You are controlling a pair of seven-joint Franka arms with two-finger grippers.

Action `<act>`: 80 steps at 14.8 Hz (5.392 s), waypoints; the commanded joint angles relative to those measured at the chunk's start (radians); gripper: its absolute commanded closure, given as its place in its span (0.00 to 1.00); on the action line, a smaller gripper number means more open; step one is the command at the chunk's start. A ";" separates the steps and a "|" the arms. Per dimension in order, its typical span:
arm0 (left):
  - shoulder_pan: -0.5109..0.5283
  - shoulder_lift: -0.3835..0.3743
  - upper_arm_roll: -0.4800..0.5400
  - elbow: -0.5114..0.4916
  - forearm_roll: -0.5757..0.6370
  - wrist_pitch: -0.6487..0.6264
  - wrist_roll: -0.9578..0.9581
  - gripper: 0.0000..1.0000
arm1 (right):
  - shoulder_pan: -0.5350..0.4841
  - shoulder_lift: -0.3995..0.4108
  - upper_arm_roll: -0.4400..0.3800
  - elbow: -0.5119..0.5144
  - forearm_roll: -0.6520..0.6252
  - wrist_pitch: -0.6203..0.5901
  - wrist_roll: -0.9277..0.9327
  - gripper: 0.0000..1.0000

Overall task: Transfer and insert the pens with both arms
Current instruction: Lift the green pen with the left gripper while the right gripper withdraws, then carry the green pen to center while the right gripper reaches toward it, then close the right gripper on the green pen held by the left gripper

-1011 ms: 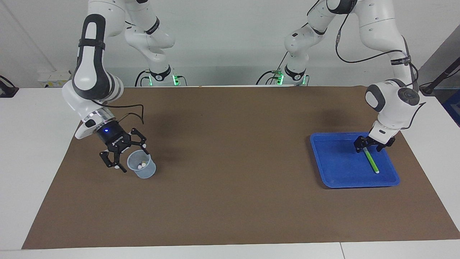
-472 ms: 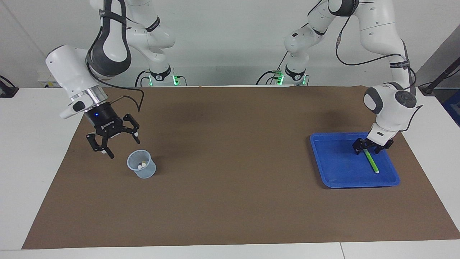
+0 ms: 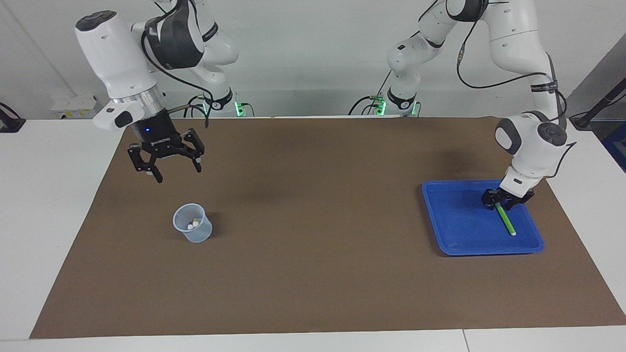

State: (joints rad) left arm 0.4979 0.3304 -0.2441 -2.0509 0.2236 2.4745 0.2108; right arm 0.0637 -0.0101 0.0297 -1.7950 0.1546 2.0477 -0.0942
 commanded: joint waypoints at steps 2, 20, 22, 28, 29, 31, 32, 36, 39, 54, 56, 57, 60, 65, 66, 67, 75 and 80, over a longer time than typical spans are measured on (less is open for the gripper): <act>0.025 -0.002 -0.003 -0.014 0.019 0.000 0.029 0.25 | 0.114 0.009 0.001 0.036 -0.029 -0.104 0.267 0.00; 0.007 -0.014 -0.006 -0.002 0.019 -0.045 0.027 0.70 | 0.159 0.015 0.015 0.017 -0.010 -0.012 0.386 0.00; 0.007 -0.014 -0.007 -0.002 0.019 -0.046 0.027 0.79 | 0.157 0.015 0.015 0.016 -0.010 -0.012 0.386 0.00; 0.007 -0.014 -0.011 0.002 0.017 -0.057 0.025 1.00 | 0.159 0.015 0.015 0.016 -0.010 -0.011 0.386 0.00; 0.007 -0.016 -0.012 0.012 0.016 -0.074 0.025 1.00 | 0.159 0.015 0.015 0.016 -0.010 -0.011 0.386 0.00; 0.005 -0.021 -0.018 0.046 0.000 -0.136 0.024 1.00 | 0.159 0.015 0.015 0.017 -0.010 -0.011 0.386 0.00; 0.004 -0.028 -0.026 0.067 -0.013 -0.176 0.021 1.00 | 0.159 0.016 0.015 0.020 -0.009 -0.011 0.387 0.00; -0.033 -0.094 -0.064 0.132 -0.182 -0.354 0.013 1.00 | 0.159 0.024 0.015 0.039 0.064 -0.003 0.425 0.00; -0.094 -0.194 -0.070 0.123 -0.323 -0.497 -0.052 1.00 | 0.162 0.027 0.015 0.037 0.179 0.064 0.528 0.00; -0.844 -0.393 -0.070 0.110 -0.751 -0.422 -0.950 1.00 | 0.283 0.150 0.022 -0.001 0.568 0.171 0.171 0.00; -0.900 -0.393 -0.070 0.110 -0.765 -0.344 -0.999 1.00 | 0.275 0.145 0.022 -0.006 0.571 0.145 0.116 0.00; -0.917 -0.389 -0.070 0.109 -0.767 -0.292 -1.010 1.00 | 0.275 0.142 0.022 -0.006 0.571 0.117 0.100 0.00; -0.927 -0.387 -0.070 0.074 -0.796 -0.148 -1.019 1.00 | 0.254 0.113 0.019 -0.006 0.562 0.027 0.082 0.00; -0.926 -0.380 -0.070 0.075 -0.816 -0.091 -1.024 1.00 | 0.246 0.070 0.016 -0.030 0.543 -0.024 0.042 0.05; -0.927 -0.376 -0.070 0.077 -0.829 -0.071 -1.028 1.00 | 0.254 0.070 0.016 -0.033 0.542 -0.014 0.044 0.09; -0.934 -0.375 -0.070 0.077 -0.834 -0.040 -1.045 1.00 | 0.258 0.070 0.016 -0.035 0.536 -0.001 0.045 0.13; -0.966 -0.376 -0.070 0.075 -0.834 0.003 -1.079 1.00 | 0.280 0.078 0.018 -0.049 0.517 0.081 0.022 0.49; -0.958 -0.376 -0.070 0.074 -0.836 0.001 -1.077 1.00 | 0.272 0.079 0.018 -0.044 0.517 0.071 0.011 1.00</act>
State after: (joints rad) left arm -0.4528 -0.0404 -0.3235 -1.9635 -0.5912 2.4558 -0.8679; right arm 0.3455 0.0822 0.0390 -1.8233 0.6752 2.1119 -0.0640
